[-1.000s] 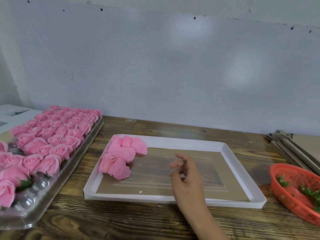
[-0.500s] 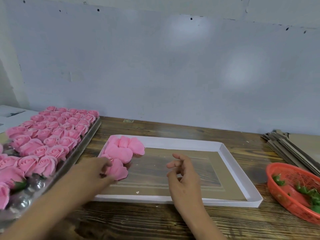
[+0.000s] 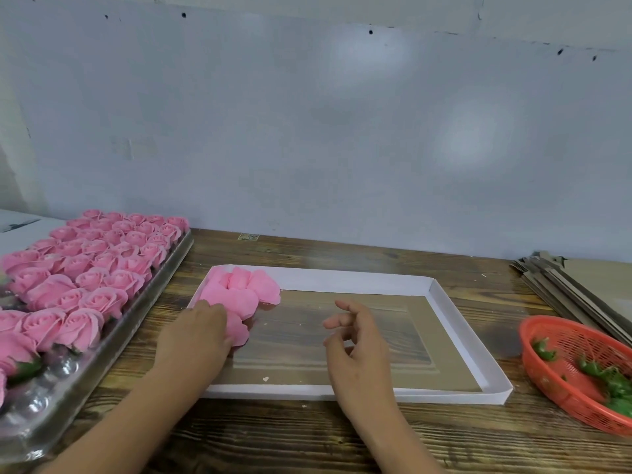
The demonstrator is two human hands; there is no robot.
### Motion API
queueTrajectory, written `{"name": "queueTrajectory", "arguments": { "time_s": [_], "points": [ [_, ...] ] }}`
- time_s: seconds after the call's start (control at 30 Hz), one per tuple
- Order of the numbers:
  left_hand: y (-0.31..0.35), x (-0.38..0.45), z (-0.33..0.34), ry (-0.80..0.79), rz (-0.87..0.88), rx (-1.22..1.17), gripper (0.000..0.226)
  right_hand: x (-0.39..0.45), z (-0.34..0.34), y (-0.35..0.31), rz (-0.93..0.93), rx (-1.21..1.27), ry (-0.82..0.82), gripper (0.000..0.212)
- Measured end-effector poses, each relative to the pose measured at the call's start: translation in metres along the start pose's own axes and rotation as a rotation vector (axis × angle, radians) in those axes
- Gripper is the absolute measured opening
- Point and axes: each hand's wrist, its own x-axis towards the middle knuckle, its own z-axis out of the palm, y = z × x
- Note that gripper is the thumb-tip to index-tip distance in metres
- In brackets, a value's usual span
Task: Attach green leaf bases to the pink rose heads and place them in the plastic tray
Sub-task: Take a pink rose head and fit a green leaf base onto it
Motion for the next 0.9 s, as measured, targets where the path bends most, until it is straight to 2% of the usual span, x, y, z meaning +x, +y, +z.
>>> {"name": "queueTrajectory", "arguments": {
  "time_s": [0.1,0.2,0.27,0.33,0.43,0.5,0.6,0.67,0.8,0.9],
  "points": [
    [-0.002,0.000,-0.002,0.031,0.013,-0.033,0.031,0.000,0.000,-0.001,0.013,0.000,-0.001,0.050],
    [-0.006,-0.004,-0.004,0.046,-0.015,-0.261,0.053,0.000,-0.001,-0.003,0.011,-0.004,0.001,0.051],
    [-0.007,-0.009,-0.006,0.054,-0.057,-0.558,0.061,0.000,-0.001,-0.004,0.027,0.002,-0.009,0.049],
    [-0.006,-0.015,-0.008,0.017,-0.070,-0.915,0.047,0.000,0.000,-0.006,0.060,0.047,-0.025,0.045],
    [0.011,-0.023,-0.011,-0.170,-0.114,-1.583,0.036,0.003,-0.001,-0.011,0.162,0.260,-0.087,0.031],
    [0.024,-0.028,-0.009,-0.256,-0.127,-1.825,0.043,0.004,-0.001,-0.017,0.231,0.387,-0.191,0.026],
    [0.041,-0.038,-0.007,-0.314,-0.035,-1.912,0.049,0.003,0.001,-0.020,0.254,0.426,-0.264,0.031],
    [0.049,-0.042,-0.008,-0.283,0.001,-1.857,0.043,0.003,0.000,-0.020,0.251,0.443,-0.245,0.032],
    [0.056,-0.045,-0.008,-0.248,-0.006,-1.842,0.053,0.005,-0.005,-0.018,0.245,0.510,-0.219,0.028],
    [0.053,-0.044,-0.010,-0.265,0.054,-1.779,0.040,0.005,-0.009,-0.018,0.267,0.557,-0.266,0.038]
  ]
}}
